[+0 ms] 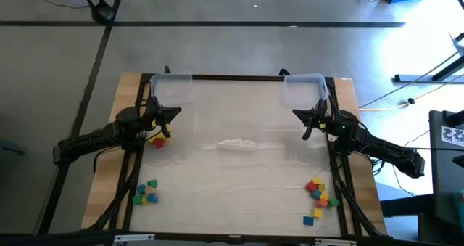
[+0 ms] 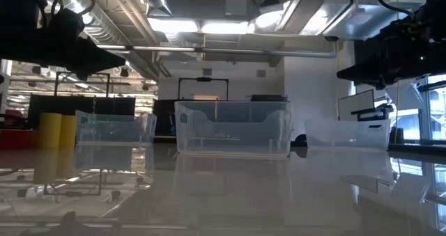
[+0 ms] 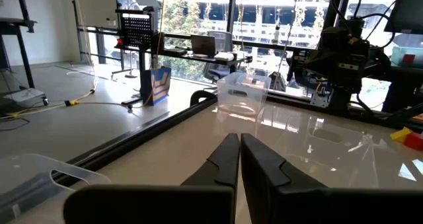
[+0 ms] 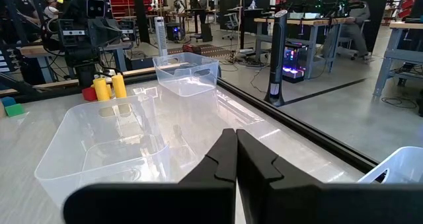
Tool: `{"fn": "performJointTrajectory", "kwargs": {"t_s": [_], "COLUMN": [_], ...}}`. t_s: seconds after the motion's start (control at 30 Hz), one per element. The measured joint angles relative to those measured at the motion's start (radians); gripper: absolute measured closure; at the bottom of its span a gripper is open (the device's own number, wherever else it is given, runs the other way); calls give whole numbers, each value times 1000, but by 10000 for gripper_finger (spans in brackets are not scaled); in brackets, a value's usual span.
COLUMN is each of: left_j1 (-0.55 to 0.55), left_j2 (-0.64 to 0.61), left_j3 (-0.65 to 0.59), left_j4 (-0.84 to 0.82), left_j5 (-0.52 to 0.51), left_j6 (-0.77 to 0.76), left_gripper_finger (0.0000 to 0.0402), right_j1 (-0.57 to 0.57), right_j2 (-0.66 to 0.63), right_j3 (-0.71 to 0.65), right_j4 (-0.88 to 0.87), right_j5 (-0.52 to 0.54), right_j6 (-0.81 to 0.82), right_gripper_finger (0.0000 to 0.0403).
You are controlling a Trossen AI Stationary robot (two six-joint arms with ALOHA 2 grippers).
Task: Sort blocks by size
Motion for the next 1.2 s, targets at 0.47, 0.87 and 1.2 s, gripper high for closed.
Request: {"fn": "performJointTrajectory", "kwargs": {"t_s": [0.47, 0.87, 1.2], "left_j1": [0, 0, 0], "left_j2": [0, 0, 0], "left_j3": [0, 0, 0], "left_j4": [0, 105, 142], "left_j5": [0, 0, -1], "left_j6": [0, 34, -70], "left_gripper_finger": [396, 396, 396], "right_j1": [0, 0, 0], "right_j2": [0, 0, 1], "right_j3": [0, 0, 0], "right_j4": [0, 2, 27], "right_j5": [0, 1, 3], "right_j6": [0, 0, 0], "right_gripper_finger": [397, 397, 397]}}
